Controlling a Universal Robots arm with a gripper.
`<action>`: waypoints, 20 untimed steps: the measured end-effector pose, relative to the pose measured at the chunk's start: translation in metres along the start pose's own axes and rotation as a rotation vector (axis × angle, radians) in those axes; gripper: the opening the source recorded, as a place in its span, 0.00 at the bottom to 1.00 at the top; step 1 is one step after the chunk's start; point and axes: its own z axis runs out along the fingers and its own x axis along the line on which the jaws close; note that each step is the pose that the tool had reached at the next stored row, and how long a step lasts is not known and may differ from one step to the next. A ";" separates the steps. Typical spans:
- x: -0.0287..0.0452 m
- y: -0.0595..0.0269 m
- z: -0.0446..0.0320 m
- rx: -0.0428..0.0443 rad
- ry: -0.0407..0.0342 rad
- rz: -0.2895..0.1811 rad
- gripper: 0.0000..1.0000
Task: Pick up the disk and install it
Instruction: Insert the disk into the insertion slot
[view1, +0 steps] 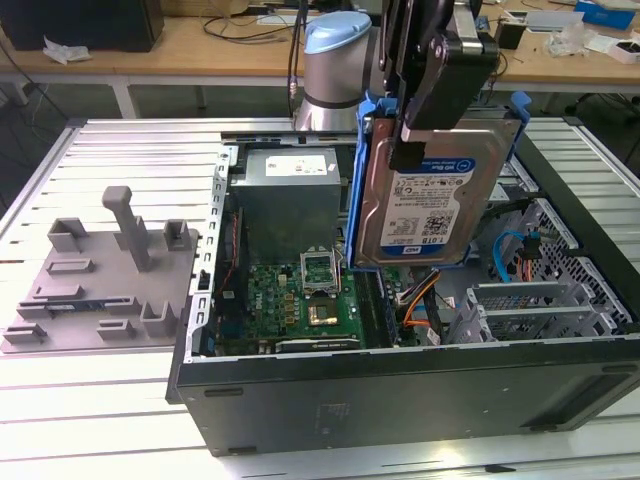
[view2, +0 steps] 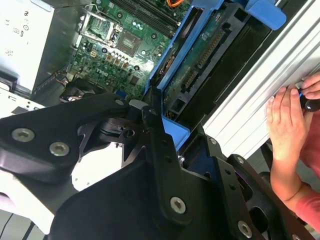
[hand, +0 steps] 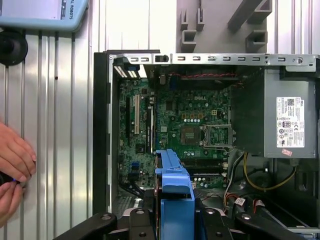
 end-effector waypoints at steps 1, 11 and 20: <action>0.0003 -0.0013 0.0000 0.0000 0.0000 0.000 0.37; 0.0099 -0.0199 -0.0002 0.0001 -0.0159 0.000 0.37; 0.0241 -0.0367 -0.0001 0.0003 -0.0524 -0.001 0.37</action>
